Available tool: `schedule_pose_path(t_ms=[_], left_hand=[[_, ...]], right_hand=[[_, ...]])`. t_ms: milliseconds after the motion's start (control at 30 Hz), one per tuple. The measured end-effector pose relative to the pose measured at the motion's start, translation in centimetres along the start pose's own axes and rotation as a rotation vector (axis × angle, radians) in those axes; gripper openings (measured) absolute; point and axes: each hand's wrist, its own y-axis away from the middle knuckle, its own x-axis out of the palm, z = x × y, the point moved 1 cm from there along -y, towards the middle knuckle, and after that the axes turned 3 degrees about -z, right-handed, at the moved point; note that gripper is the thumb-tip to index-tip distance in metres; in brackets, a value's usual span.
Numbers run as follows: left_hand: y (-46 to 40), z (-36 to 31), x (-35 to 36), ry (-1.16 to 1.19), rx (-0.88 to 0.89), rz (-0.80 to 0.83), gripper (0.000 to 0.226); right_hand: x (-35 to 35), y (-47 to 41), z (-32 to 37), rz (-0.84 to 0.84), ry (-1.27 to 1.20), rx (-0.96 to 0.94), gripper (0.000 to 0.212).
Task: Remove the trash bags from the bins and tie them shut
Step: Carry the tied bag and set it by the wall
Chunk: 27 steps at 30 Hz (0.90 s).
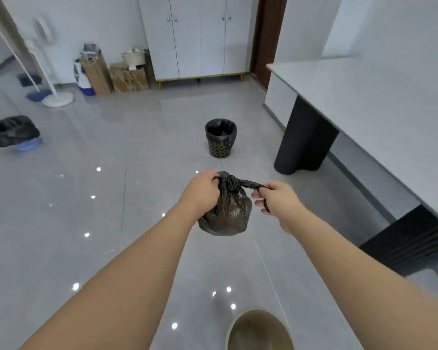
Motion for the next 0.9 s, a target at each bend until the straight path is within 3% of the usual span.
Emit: schedule_pose_path(t_ms=[167, 333, 567, 900], left_hand=[[1.8, -13.8, -13.2, -0.033, 0.144, 0.006, 0.027], [3.8, -19.9, -18.7, -0.041, 0.248, 0.004, 0.029], [2.2, -17.7, -20.1, 0.027, 0.279, 0.044, 0.029], [-11.9, -6.5, -28.5, 0.066, 0.282, 0.055, 0.026]], right_hand=[[-7.1, 9.0, 15.5, -0.127, -0.068, -0.052, 0.022], [-9.9, 14.4, 21.0, -0.205, -0.186, -0.062, 0.022], [-7.4, 14.1, 22.5, -0.229, -0.373, 0.01, 0.017], [8.1, 3.9, 30.7, -0.251, -0.478, 0.094, 0.026]])
